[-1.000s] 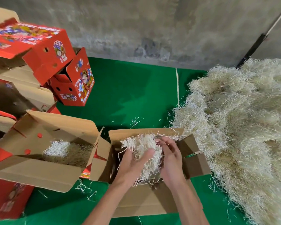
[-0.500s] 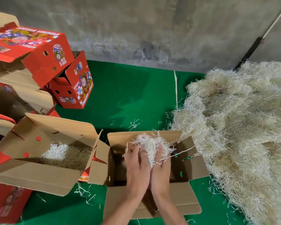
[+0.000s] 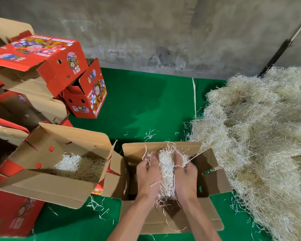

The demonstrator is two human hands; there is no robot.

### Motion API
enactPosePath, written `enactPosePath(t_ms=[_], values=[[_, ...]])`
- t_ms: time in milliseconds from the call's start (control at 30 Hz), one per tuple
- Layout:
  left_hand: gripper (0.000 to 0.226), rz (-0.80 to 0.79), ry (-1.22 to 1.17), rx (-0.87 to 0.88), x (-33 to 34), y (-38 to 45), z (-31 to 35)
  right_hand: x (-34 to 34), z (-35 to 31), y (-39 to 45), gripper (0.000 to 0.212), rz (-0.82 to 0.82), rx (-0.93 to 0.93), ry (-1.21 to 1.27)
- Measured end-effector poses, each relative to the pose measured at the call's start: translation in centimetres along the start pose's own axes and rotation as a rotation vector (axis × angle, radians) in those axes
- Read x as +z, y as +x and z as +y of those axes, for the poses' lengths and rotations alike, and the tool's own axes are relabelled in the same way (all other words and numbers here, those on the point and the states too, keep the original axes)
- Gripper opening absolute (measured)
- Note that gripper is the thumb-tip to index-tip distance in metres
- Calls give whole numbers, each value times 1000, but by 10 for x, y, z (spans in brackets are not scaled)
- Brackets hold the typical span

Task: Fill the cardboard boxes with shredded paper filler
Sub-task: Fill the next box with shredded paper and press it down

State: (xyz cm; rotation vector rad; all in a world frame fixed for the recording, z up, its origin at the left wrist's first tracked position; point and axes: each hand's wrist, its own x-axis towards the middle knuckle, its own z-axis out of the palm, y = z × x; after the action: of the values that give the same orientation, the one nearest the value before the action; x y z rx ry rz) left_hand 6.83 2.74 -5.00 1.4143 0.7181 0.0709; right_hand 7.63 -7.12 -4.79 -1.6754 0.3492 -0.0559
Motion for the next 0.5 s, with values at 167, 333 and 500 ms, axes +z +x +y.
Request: enactPosePath(t_ms=[167, 333, 500], values=[[37, 27, -78, 6, 8, 5, -6, 3, 1, -7, 60, 40, -40, 28], [44, -97, -39, 16, 13, -4, 3, 0, 4, 0, 58, 1, -82, -83], [41, -40, 96, 20, 22, 0, 3, -8, 10, 9, 58, 53, -29, -46]])
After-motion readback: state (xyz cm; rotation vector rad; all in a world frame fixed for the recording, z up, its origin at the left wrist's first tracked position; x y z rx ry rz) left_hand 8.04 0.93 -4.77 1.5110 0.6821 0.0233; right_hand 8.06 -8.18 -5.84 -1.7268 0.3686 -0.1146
